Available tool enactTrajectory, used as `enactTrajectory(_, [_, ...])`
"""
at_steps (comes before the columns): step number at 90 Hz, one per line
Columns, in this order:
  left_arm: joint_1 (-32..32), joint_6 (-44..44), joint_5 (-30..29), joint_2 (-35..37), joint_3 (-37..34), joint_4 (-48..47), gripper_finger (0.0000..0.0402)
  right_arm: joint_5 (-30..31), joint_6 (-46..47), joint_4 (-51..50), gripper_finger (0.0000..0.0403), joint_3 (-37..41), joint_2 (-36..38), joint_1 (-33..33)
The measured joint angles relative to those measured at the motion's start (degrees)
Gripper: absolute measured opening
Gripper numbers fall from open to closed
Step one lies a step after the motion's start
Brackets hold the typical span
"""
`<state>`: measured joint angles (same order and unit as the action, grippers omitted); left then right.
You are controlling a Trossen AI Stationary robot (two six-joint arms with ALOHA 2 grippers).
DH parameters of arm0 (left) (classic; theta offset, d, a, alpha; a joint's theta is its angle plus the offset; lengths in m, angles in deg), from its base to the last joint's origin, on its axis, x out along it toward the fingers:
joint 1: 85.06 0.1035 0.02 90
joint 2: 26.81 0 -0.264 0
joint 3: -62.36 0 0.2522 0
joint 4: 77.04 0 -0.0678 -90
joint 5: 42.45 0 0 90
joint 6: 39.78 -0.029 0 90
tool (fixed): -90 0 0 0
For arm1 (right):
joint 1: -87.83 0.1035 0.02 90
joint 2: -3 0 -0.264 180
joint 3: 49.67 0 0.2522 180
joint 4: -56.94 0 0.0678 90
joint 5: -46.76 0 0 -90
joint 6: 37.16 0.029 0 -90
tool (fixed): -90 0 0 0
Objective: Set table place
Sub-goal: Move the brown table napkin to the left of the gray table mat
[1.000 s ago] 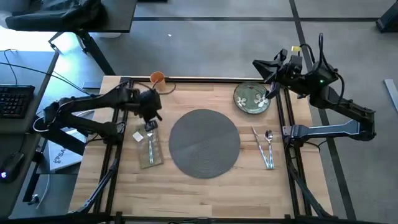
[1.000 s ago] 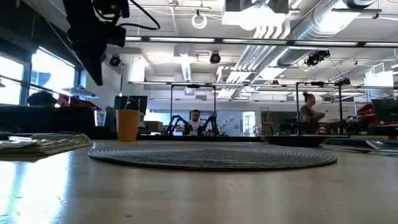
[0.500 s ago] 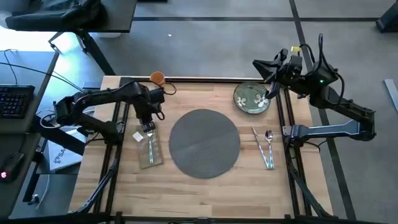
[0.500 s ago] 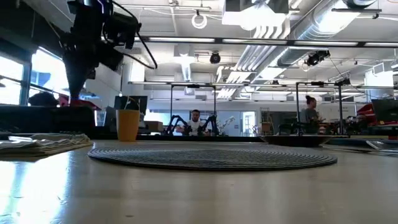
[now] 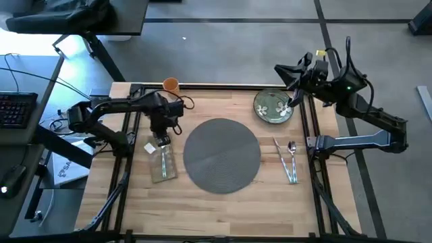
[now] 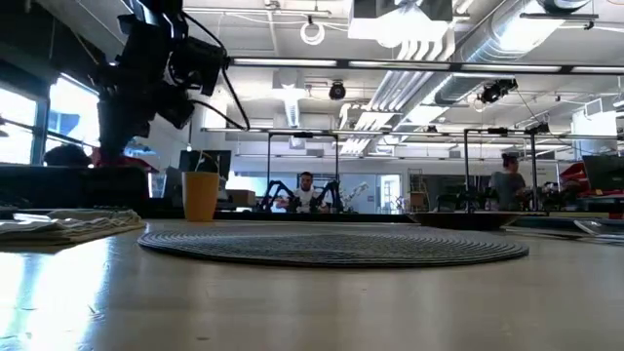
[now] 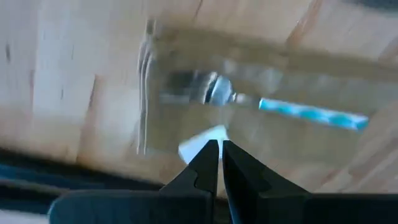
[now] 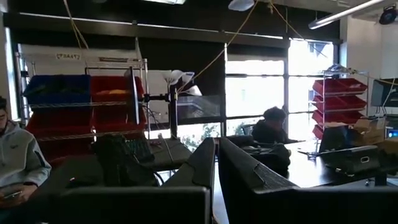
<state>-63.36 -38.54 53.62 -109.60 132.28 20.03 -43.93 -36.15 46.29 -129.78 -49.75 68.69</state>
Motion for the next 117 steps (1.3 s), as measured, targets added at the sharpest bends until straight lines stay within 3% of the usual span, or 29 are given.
enactTrajectory(11, [-0.5,-0.5,-0.8,-1.0,0.0,5.0,0.0005,0.0,0.0,0.1,0.0000,0.0,0.0,0.0])
enactTrajectory(29, [-0.4,-1.4,-1.7,-2.8,-0.3,4.8,0.0005,0.0,0.0,0.2,0.0000,0.0,0.0,0.0])
enactTrajectory(70, [0.2,-1.5,-2.6,-2.8,-6.7,11.8,0.0005,0.0,0.2,1.2,0.0000,0.0,0.0,0.0])
enactTrajectory(117, [5.5,-7.8,-5.1,-2.7,-6.7,12.9,0.0005,0.0,0.4,1.5,0.0000,0.0,0.0,0.0])
